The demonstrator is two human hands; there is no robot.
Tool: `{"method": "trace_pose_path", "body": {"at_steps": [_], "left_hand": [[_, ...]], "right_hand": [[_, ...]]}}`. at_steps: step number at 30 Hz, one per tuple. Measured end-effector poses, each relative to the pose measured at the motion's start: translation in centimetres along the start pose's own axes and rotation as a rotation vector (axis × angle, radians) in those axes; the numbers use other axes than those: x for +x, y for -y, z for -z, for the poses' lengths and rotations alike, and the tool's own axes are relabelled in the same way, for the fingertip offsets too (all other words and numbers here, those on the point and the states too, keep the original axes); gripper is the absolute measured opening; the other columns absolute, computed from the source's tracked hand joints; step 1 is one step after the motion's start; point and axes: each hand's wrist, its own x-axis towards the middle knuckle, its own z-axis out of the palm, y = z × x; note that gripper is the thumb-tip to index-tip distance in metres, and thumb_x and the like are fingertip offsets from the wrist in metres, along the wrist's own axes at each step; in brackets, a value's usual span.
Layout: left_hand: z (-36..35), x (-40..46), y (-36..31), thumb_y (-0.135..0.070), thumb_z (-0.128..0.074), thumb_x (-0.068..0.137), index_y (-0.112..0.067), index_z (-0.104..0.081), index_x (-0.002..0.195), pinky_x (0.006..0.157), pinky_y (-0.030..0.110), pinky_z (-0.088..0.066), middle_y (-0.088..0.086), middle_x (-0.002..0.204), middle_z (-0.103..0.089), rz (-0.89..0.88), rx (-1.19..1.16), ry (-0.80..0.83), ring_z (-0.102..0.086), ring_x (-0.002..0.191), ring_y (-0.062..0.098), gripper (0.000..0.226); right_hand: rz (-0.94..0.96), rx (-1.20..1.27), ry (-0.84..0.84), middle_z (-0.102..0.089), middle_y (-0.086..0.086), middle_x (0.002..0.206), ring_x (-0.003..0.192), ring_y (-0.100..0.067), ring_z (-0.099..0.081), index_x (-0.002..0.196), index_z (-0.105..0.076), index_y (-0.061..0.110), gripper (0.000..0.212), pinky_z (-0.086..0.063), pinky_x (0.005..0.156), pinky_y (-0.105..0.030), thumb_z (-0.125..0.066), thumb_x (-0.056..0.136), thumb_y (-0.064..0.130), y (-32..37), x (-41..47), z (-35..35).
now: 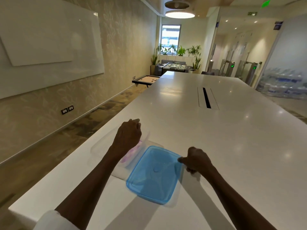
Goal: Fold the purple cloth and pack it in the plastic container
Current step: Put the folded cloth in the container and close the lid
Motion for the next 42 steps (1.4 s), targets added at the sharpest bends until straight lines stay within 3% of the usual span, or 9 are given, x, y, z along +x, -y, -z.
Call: {"method": "trace_pose_path", "body": {"at_steps": [2, 7, 11, 18, 23, 27, 32, 37, 42], "left_hand": [[-0.4, 0.2, -0.4, -0.017, -0.038, 0.099, -0.007, -0.059, 0.128, 0.1, 0.039, -0.042, 0.02, 0.121, -0.066, 0.007, -0.014, 0.011, -0.057, 0.119, 0.036, 0.037], [-0.7, 0.5, -0.7, -0.017, -0.04, 0.099, -0.007, -0.06, 0.127, 0.102, 0.037, -0.042, 0.018, 0.124, -0.066, 0.006, -0.04, 0.005, -0.059, 0.118, 0.034, 0.036], [-0.7, 0.5, -0.3, -0.016, -0.04, 0.099, -0.005, -0.065, 0.117, 0.095, 0.037, -0.046, 0.017, 0.116, -0.07, 0.007, -0.045, -0.036, -0.063, 0.109, 0.035, 0.033], [0.0, 0.5, 1.0, -0.014, -0.04, 0.098, -0.003, -0.068, 0.104, 0.087, 0.041, -0.048, 0.019, 0.106, -0.072, 0.037, -0.039, -0.067, -0.064, 0.1, 0.039, 0.03], [0.8, 0.7, 2.2, -0.015, -0.041, 0.098, -0.003, -0.067, 0.108, 0.092, 0.041, -0.047, 0.02, 0.11, -0.071, 0.065, -0.053, -0.069, -0.064, 0.105, 0.038, 0.03], [1.4, 1.0, 3.2, -0.014, -0.04, 0.098, 0.0, -0.066, 0.099, 0.086, 0.043, -0.048, 0.02, 0.1, -0.072, 0.085, -0.052, -0.082, -0.064, 0.096, 0.038, 0.03], [1.8, 1.5, 4.5, -0.012, -0.039, 0.097, 0.0, -0.063, 0.088, 0.089, 0.046, -0.051, 0.02, 0.092, -0.07, 0.128, -0.12, -0.059, -0.063, 0.089, 0.035, 0.028], [2.5, 2.4, 5.4, -0.011, -0.042, 0.095, -0.003, -0.069, 0.104, 0.09, 0.034, -0.044, 0.014, 0.109, -0.072, 0.227, -0.252, -0.052, -0.064, 0.104, 0.031, 0.03], [3.8, 3.2, 6.7, -0.011, -0.043, 0.095, 0.0, -0.072, 0.097, 0.095, 0.041, -0.05, 0.014, 0.101, -0.074, 0.33, -0.456, -0.091, -0.067, 0.098, 0.028, 0.031]], "right_hand": [[-0.05, 0.08, 0.061, -0.075, -0.011, 0.068, 0.061, -0.028, -0.072, 0.076, -0.051, 0.012, 0.028, -0.062, 0.07, -0.04, -0.069, 0.077, 0.034, -0.5, -0.2, -0.8], [-0.114, 0.213, 0.147, -0.068, -0.004, 0.048, 0.042, -0.022, -0.062, 0.078, -0.06, 0.004, 0.023, -0.058, 0.055, -0.03, -0.066, 0.075, 0.027, -0.5, 0.2, -2.0], [-0.143, 0.33, 0.084, -0.072, -0.016, 0.059, 0.045, -0.026, -0.063, 0.081, -0.064, -0.007, 0.027, -0.06, 0.06, -0.039, -0.065, 0.071, 0.018, -0.8, 0.7, -2.7], [-0.201, 0.697, 0.087, -0.06, -0.017, 0.051, 0.035, -0.021, -0.054, 0.06, -0.063, -0.009, 0.014, -0.049, 0.043, -0.024, -0.068, 0.07, -0.002, -0.5, 1.0, -0.6], [-0.159, 0.812, -0.002, -0.059, -0.016, 0.052, 0.038, -0.018, -0.056, 0.076, -0.066, -0.023, 0.016, -0.053, 0.045, -0.021, -0.072, 0.07, -0.01, 0.4, 0.8, 3.0], [-0.058, 0.726, -0.199, -0.061, -0.01, 0.051, 0.041, -0.019, -0.063, 0.06, -0.069, -0.004, 0.009, -0.056, 0.053, -0.03, -0.075, 0.066, -0.003, 1.8, 0.7, 6.8], [0.141, 0.378, -0.488, -0.07, -0.005, 0.062, 0.051, -0.02, -0.069, 0.069, -0.066, 0.006, 0.012, -0.056, 0.061, -0.033, -0.071, 0.068, 0.017, 5.0, 0.3, 10.1], [0.531, 0.192, -0.698, -0.062, -0.002, 0.069, 0.058, -0.021, -0.052, 0.074, -0.055, 0.012, 0.013, -0.033, 0.05, -0.027, -0.068, 0.076, 0.013, 8.5, -1.3, 8.9], [0.837, -0.015, -0.751, -0.059, -0.011, 0.08, 0.069, -0.029, -0.054, 0.084, -0.055, 0.007, 0.01, -0.041, 0.047, -0.037, -0.065, 0.081, 0.005, 11.1, -2.3, 6.2]]}}
